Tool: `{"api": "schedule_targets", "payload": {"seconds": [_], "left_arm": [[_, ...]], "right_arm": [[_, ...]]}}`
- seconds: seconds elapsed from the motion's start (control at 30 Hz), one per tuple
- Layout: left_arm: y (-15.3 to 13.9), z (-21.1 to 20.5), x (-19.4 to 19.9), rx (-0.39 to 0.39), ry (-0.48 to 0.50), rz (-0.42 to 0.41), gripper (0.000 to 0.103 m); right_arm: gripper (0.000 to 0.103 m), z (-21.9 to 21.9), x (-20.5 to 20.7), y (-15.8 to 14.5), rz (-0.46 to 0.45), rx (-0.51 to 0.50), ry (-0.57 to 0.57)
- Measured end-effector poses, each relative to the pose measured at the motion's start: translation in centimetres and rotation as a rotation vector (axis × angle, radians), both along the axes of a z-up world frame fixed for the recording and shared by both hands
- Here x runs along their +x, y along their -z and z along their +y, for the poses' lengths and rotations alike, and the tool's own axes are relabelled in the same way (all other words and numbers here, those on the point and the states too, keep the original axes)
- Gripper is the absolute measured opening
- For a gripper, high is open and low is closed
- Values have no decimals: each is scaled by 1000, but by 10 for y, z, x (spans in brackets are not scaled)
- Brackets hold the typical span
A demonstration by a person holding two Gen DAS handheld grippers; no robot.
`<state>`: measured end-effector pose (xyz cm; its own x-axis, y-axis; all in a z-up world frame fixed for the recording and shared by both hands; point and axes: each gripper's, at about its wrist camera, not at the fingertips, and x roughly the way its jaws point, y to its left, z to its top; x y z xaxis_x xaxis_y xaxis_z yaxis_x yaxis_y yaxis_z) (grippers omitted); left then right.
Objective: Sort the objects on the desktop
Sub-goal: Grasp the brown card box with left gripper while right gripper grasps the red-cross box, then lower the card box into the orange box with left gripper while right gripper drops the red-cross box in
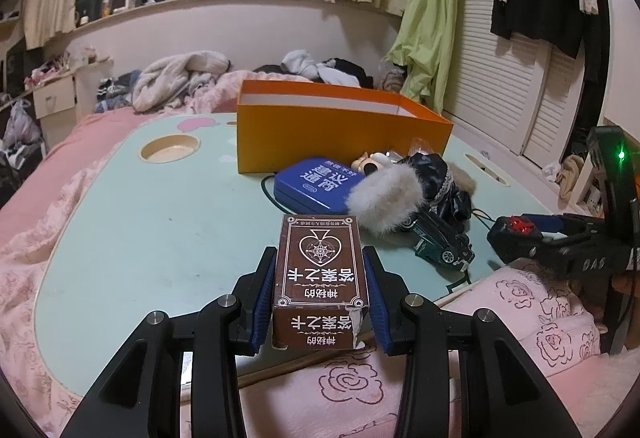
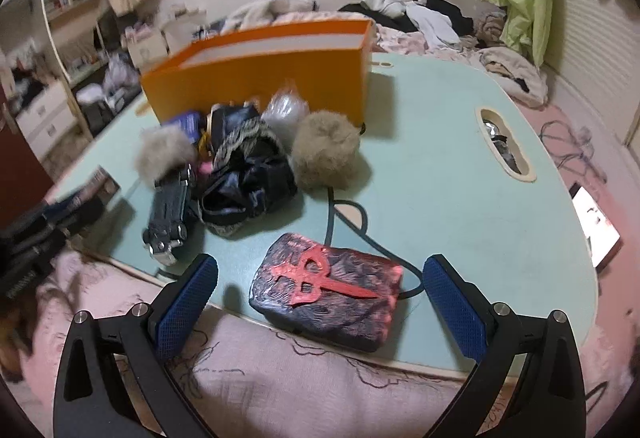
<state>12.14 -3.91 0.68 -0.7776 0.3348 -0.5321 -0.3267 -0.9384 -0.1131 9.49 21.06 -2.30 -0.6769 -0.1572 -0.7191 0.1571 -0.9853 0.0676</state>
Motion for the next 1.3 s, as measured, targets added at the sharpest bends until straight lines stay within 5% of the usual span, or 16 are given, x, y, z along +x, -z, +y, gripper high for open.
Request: {"api": "schedule_targets", "payload": {"seconds": [0.13, 0.3, 0.57, 0.63, 0.9, 1.07, 1.2, 1.3], "left_arm": [[-1, -1, 1, -5, 2, 4, 39], [-2, -1, 3, -8, 2, 13, 39], [-3, 1, 5, -27, 5, 32, 39], [-4, 2, 6, -32, 7, 36, 39], [-21, 3, 5, -30, 10, 66, 39], [-59, 12, -28, 36, 20, 95, 39], [-94, 9, -92, 157, -3, 32, 39], [-105, 13, -133, 169, -64, -1, 39]], "right_arm": [[98, 9, 5, -10, 23, -74, 3], [81, 1, 4, -12, 18, -14, 17], [80, 17, 17, -13, 12, -20, 112], [63, 13, 19, -14, 19, -6, 92], [62, -17, 28, -27, 95, 76, -11], [62, -27, 8, -55, 153, 22, -39], [62, -35, -34, -80, 184, -23, -35], [62, -37, -66, -92, 198, -54, -21]]}}
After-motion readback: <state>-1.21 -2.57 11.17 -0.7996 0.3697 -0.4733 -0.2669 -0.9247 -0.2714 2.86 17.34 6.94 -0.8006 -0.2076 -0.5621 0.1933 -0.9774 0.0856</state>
